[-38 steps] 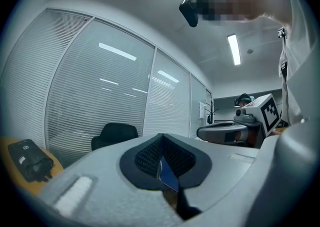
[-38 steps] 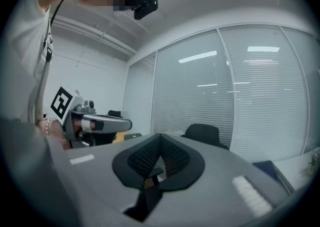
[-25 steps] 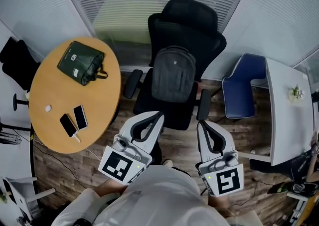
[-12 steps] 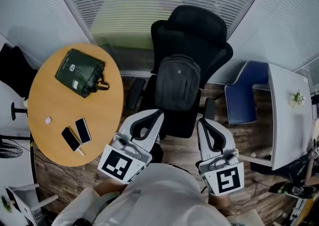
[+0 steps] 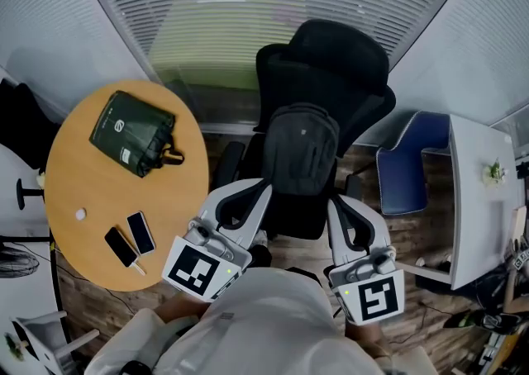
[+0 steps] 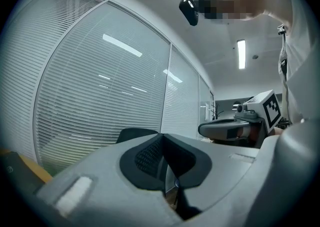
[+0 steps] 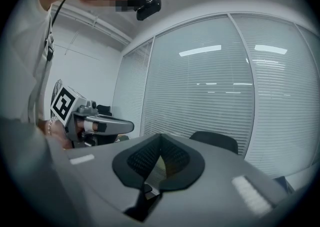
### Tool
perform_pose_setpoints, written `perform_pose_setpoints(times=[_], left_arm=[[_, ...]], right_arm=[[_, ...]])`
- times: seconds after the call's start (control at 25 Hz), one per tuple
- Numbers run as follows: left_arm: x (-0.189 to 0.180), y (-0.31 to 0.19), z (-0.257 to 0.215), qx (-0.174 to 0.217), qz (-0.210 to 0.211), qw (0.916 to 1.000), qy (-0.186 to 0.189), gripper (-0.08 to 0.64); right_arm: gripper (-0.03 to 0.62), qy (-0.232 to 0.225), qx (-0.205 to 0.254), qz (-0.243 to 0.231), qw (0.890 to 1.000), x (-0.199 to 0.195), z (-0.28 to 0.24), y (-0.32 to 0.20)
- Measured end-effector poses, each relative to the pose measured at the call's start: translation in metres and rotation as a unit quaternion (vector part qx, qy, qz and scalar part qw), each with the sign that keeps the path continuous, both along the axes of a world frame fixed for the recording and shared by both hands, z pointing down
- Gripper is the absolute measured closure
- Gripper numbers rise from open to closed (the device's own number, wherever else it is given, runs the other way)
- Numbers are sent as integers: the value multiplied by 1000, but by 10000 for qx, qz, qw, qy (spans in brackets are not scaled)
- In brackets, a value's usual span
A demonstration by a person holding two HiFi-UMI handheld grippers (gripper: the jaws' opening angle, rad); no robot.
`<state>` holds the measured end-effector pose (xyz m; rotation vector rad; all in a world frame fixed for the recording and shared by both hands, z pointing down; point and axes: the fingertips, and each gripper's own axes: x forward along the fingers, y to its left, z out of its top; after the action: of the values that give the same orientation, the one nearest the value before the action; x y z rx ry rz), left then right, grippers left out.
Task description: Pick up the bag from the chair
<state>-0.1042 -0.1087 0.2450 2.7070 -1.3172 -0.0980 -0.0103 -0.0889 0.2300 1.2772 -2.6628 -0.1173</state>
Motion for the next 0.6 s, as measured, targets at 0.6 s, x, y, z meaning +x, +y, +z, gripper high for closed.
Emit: perform_pose_setpoints(times=[0.6], left_arm=[[13,-40,4,-30,63,9999,-111,555]], right_arm=[[589,3,4,104,9999,14,5,-41]])
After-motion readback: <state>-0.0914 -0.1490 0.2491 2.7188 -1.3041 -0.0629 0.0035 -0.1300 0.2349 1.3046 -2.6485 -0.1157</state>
